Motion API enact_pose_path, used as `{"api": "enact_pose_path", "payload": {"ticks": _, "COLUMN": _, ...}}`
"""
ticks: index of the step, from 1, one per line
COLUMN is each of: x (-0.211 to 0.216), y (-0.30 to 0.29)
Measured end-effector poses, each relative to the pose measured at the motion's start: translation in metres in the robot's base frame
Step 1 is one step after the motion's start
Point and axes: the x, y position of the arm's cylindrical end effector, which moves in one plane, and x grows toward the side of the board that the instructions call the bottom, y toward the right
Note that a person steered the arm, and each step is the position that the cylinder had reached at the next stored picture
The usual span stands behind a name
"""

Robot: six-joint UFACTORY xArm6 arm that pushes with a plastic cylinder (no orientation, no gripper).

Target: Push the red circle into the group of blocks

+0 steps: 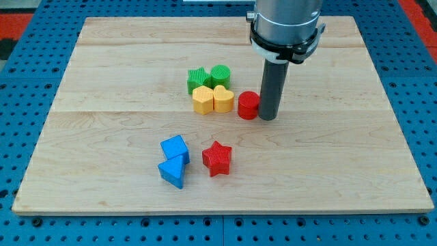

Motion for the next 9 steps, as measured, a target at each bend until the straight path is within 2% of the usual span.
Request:
{"api": "enact_pose_path", "payload": {"ticks": 2, "x": -0.002, "y": 0.009}}
{"api": "enact_pose_path", "payload": {"ticks": 5, "x": 0.001, "y": -0.036}}
{"api": "enact_pose_path", "payload": {"ticks": 9, "x": 0.002, "y": -0.068}}
